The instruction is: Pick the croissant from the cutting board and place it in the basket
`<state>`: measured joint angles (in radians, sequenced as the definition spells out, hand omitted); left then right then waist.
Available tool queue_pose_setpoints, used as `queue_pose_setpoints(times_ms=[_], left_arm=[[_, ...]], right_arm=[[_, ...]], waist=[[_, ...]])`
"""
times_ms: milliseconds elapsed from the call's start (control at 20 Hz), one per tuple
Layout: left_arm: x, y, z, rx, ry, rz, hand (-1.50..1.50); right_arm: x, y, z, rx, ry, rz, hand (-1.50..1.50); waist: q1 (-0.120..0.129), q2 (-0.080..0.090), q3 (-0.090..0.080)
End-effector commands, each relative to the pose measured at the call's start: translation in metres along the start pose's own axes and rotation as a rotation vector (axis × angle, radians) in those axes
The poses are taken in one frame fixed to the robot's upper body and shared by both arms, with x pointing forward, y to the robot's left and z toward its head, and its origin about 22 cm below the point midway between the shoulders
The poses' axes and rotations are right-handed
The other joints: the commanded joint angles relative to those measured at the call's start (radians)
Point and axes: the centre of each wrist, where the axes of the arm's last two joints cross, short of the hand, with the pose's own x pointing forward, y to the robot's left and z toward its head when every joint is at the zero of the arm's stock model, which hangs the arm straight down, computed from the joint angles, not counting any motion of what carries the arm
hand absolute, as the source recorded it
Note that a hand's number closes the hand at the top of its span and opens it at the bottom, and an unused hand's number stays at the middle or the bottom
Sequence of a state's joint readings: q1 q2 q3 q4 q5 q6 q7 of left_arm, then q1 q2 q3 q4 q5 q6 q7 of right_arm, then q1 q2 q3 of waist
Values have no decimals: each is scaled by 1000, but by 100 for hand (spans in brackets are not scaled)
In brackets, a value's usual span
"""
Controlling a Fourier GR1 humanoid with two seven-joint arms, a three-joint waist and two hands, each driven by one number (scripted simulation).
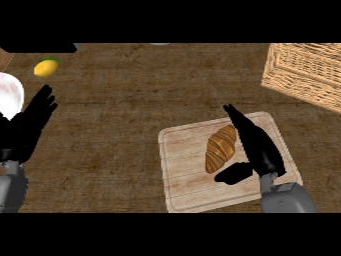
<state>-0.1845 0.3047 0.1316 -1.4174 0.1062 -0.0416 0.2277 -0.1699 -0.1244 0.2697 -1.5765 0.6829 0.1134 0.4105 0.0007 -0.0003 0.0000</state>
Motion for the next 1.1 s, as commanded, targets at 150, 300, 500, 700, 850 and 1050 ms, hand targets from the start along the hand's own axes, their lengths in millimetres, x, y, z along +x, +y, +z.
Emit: queue_pose_setpoints(times_ms=[150,300,500,700,850,1050], left_arm=[[2,-3,17,7,2,-5,0],[17,-7,-7,5,-2,-14,0],[16,-17,-9,12,3,5,0],[-10,-14,6,1,1,-7,0],[-12,-9,-6,15,11,1,0],[24,-10,-18,1,-9,8,0]], right_arm=[[-6,-6,3,-15,31,53,-150],[-17,9,-18,-4,58,54,-150],[-20,29,-14,77,31,220,150],[-14,50,-13,57,24,201,150],[-6,46,-2,59,18,190,150],[-1,58,-20,81,-11,223,150]], waist=[[2,-1,0],[0,1,0],[1,1,0],[2,0,0],[-3,0,0],[-2,0,0]])
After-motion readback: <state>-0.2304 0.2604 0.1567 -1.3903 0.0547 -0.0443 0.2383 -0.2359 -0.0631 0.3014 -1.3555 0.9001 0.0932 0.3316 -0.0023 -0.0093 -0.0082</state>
